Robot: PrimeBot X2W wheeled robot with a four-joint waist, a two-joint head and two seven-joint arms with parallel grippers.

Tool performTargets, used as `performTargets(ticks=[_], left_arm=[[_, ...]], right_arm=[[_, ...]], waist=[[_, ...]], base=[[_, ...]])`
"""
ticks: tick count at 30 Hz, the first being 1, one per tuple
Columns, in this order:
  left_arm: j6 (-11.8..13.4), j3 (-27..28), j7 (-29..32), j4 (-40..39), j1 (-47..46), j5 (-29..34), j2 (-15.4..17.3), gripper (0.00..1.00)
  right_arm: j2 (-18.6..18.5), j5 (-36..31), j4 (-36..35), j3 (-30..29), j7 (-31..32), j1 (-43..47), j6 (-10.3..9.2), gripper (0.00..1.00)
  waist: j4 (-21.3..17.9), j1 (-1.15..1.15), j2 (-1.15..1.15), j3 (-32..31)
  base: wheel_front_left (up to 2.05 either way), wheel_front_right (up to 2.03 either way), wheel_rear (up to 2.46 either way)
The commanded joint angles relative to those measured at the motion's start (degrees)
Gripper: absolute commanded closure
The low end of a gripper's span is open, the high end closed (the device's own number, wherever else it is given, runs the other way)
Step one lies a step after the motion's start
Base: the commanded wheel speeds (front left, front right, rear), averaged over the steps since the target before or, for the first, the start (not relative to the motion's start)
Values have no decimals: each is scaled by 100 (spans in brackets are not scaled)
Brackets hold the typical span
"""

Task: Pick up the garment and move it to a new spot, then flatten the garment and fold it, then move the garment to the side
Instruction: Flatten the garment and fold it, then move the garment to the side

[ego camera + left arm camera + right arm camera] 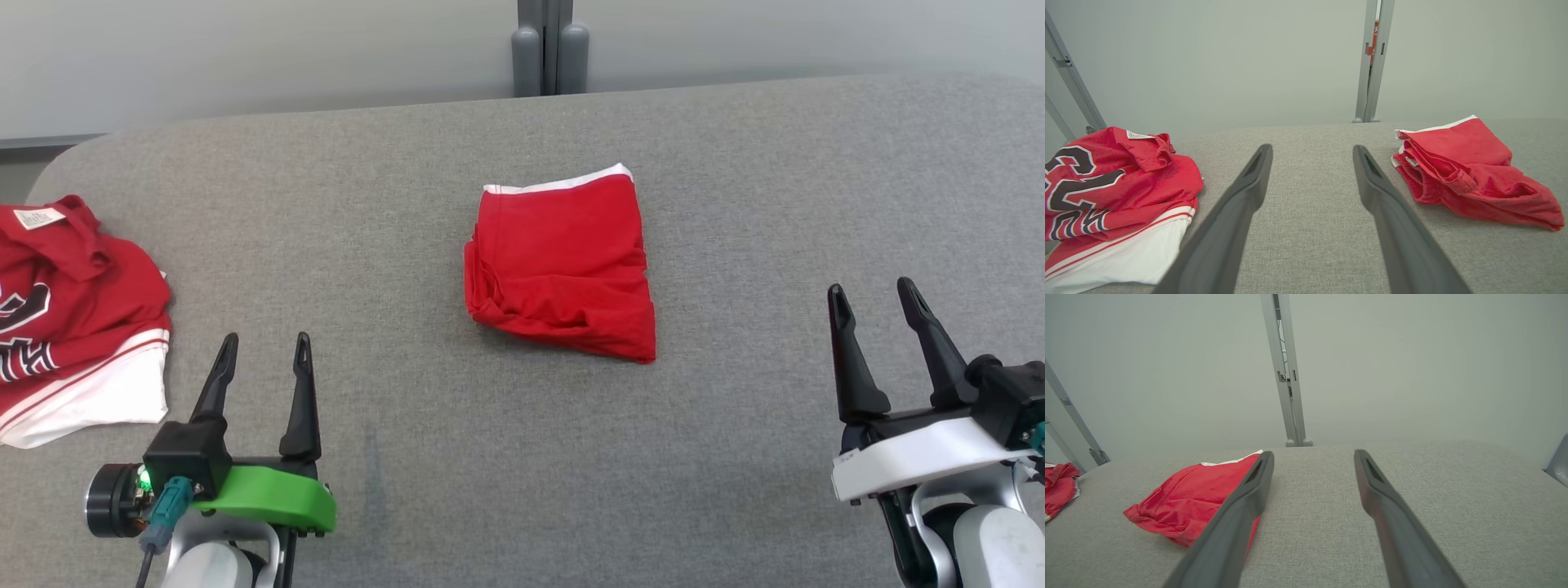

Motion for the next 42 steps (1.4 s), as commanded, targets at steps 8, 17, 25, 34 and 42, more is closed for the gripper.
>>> performTargets(ticks=[8, 17, 25, 34, 42], left_arm=[[29, 2, -33, 7, 81, -70, 70, 0], [56, -15, -56, -26, 13, -74, 92, 0], [22, -40, -92, -84, -274, -24, 53, 0], [-43, -51, -171, -201, -811, 55, -178, 0], [-161, 108, -173, -267, -990, 182, -426, 0]], right_arm=[[39, -34, -32, -20, 35, 141, -7, 0], [64, -49, -19, -66, 35, 147, -7, 0], [-87, -24, 114, -65, 120, -102, -7, 0], [-357, 149, 896, 282, 163, -927, -7, 0], [-356, 395, 2327, 802, 10, -1982, -7, 0]], waist=[[-18, 0, 0, -45], [-3, 0, 0, -11], [220, 0, 0, 291], [801, 0, 0, 1096], [1162, 0, 0, 1432]], base=[[0, 0, 0], [0, 0, 0], [0, 0, 0], [0, 0, 0], [0, 0, 0]])
